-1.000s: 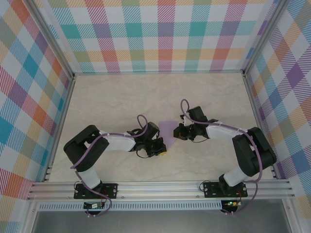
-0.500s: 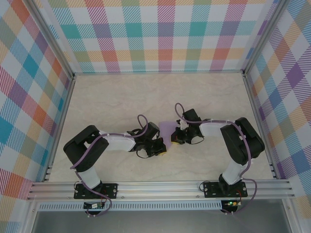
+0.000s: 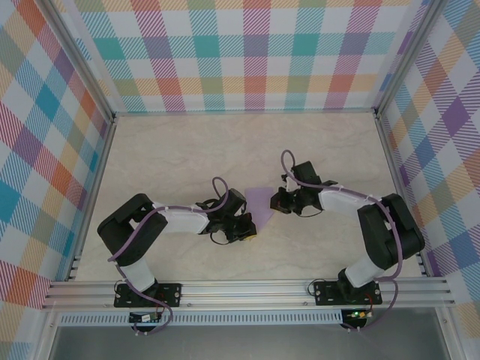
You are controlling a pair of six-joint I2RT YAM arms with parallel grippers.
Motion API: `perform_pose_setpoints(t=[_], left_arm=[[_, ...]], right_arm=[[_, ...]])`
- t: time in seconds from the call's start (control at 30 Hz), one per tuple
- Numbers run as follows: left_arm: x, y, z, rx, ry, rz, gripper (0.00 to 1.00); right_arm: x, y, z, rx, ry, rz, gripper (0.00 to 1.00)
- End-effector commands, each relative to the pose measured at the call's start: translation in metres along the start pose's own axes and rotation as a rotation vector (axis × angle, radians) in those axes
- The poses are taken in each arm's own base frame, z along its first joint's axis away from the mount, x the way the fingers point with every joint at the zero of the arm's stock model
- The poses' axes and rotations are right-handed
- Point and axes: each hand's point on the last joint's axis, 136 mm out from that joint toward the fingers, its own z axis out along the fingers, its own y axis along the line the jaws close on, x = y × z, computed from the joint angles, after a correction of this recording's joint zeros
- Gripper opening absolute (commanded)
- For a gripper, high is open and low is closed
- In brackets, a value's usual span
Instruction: Fold a paper plane with a square sheet of paper (pick it up from the middle)
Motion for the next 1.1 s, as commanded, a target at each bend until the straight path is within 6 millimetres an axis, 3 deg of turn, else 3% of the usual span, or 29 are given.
perform_pose_setpoints(t=[0.0, 0.17, 0.53, 0.87, 0.97, 1.07], left_arm=[[0.017, 0.049, 0.003, -0.183, 0.041, -0.033, 0.00], [0.015, 0.042, 0.002, -0.160, 0.033, -0.005, 0.00], [0.024, 0.040, -0.006, -0.101, 0.043, 0.047, 0.00], [0.045, 0.073, -0.011, -0.115, 0.066, 0.005, 0.00], [0.043, 0.062, -0.019, -0.085, 0.047, 0.028, 0.00], [0.031, 0.031, -0.033, -0.033, 0.004, 0.097, 0.00]], right_arm=[[0.017, 0.012, 0.019, -0.031, 0.073, 0.012, 0.00], [0.027, 0.012, 0.038, -0.031, 0.131, 0.020, 0.00], [0.040, -0.030, 0.054, 0.124, 0.187, 0.088, 0.00], [0.038, -0.035, 0.052, 0.164, 0.187, 0.086, 0.00], [0.039, -0.036, 0.053, 0.165, 0.189, 0.088, 0.00], [0.039, -0.036, 0.053, 0.166, 0.189, 0.089, 0.00]])
